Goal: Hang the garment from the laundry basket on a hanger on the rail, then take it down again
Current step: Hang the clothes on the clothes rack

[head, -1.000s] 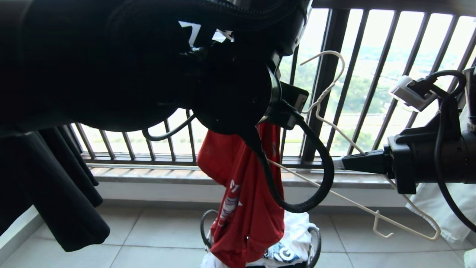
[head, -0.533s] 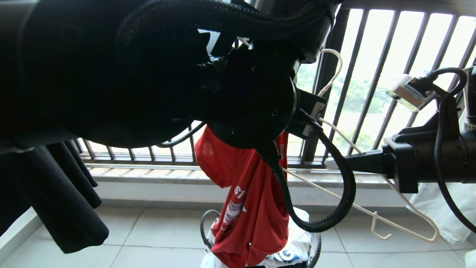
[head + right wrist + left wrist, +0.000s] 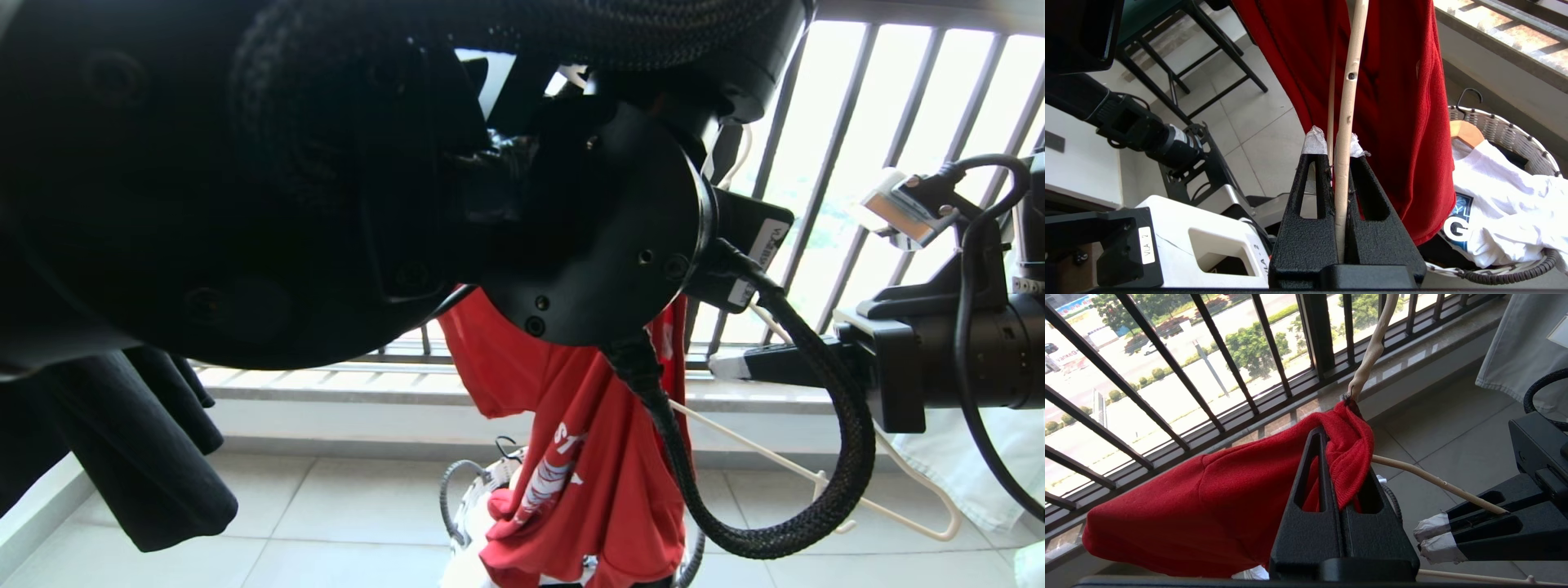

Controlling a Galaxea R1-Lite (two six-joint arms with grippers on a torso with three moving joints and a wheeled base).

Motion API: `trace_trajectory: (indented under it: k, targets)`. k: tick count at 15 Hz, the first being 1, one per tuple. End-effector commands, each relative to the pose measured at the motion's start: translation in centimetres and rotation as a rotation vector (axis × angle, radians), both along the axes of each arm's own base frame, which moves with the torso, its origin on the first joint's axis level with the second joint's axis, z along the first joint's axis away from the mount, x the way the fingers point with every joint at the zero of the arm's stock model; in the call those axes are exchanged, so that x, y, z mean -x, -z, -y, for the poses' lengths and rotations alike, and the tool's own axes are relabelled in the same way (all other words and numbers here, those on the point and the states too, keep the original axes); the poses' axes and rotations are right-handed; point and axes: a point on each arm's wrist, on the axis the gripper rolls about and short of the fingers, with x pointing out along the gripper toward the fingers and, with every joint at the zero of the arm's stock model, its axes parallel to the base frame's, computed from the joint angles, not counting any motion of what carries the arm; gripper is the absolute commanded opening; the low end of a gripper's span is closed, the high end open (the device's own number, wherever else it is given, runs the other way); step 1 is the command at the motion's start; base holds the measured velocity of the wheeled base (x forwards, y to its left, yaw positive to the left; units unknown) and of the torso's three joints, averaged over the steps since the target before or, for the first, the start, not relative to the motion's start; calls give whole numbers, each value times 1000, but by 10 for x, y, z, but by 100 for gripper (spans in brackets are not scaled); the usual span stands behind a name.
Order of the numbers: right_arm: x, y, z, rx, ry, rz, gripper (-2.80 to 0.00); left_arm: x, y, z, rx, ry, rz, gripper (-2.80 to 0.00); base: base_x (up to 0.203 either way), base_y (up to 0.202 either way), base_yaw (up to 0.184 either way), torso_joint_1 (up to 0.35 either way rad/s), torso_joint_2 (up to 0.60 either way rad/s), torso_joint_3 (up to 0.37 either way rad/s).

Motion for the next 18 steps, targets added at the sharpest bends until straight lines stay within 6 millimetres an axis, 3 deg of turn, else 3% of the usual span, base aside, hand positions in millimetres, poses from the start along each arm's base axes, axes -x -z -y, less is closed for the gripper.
trace_trajectory:
  k: [1, 9, 18]
  targets:
    - [1, 0, 0, -4, -13, -4, -280, 2, -2, -2, 3, 1, 4, -280, 0, 0, 0, 0, 0, 0]
    - [1, -1, 0, -14, -24, -1, -280, 18, -3, 6, 5, 46, 6, -280, 0, 0, 0, 0, 0, 0]
    - [4, -4, 2, -17, -19, 14, -280, 17, -3, 8, 23, 46, 16, -280, 0, 0, 0, 0, 0, 0]
